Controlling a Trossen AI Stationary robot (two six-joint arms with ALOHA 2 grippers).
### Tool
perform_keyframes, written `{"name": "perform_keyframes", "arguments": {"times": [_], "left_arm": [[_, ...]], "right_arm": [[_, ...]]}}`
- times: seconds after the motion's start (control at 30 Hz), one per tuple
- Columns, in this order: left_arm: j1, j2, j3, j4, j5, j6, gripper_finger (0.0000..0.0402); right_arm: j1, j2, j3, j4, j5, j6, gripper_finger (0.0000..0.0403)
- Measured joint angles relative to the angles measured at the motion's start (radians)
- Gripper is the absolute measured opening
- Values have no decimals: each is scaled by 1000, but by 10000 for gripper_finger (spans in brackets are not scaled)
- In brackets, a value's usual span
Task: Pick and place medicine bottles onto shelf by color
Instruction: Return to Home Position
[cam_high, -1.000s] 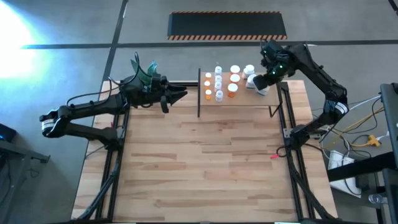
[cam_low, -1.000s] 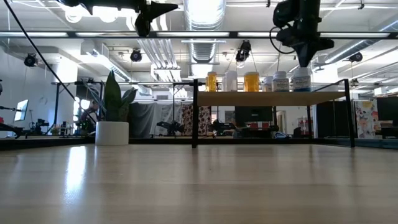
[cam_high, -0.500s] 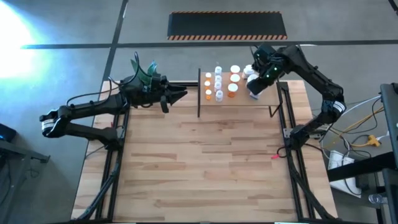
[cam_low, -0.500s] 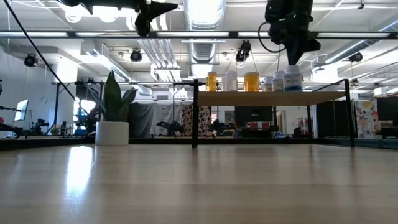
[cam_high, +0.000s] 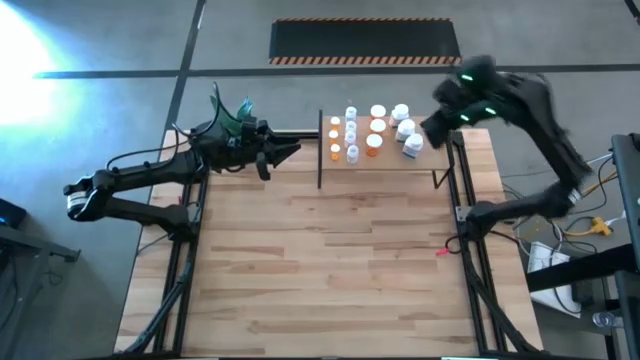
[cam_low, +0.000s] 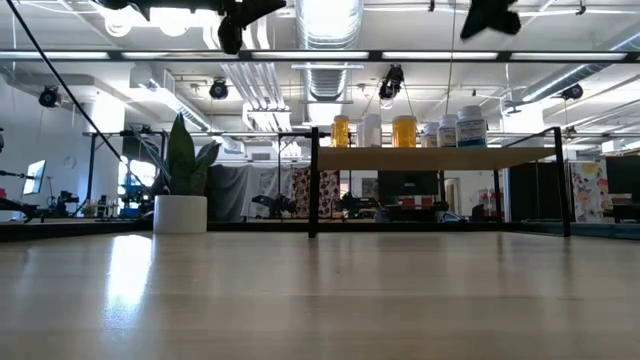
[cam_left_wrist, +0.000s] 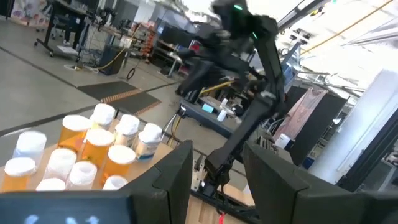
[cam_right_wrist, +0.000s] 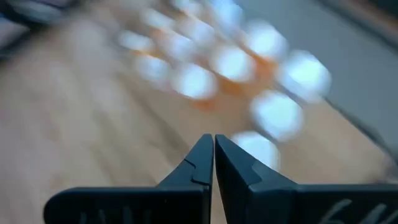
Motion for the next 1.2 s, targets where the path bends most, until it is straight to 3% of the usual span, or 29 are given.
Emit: {"name": "perform_keyframes", "arguments": {"times": [0.13,0.3,0.43,0.5,0.63,0.77,0.87,0.97,1.2], "left_arm": [[0,9,0,46,0,-1,127],[0,22,0,81,-37,0,127],[0,30,0,73,-115,0,127],[0,36,-3,74,-160,0,127],[0,51,-4,73,-247,0,127],[0,65,-6,64,-306,0,127],[1,74,-6,52,-334,-1,127],[1,73,-7,18,-377,-36,127],[1,70,-5,-14,-397,-80,127]], "right_arm": [[2,-222,-171,234,-196,-39,9],[2,-478,-491,547,-325,164,9],[26,-658,-748,768,-502,308,9],[49,-768,-877,911,-542,382,9],[86,-1012,-1119,1066,-463,537,9],[98,-1202,-1281,1135,-462,657,9],[104,-1199,-1334,1132,-461,652,9],[118,-1166,-1390,1245,-426,608,9],[204,-1196,-1634,1485,-218,649,9]]}}
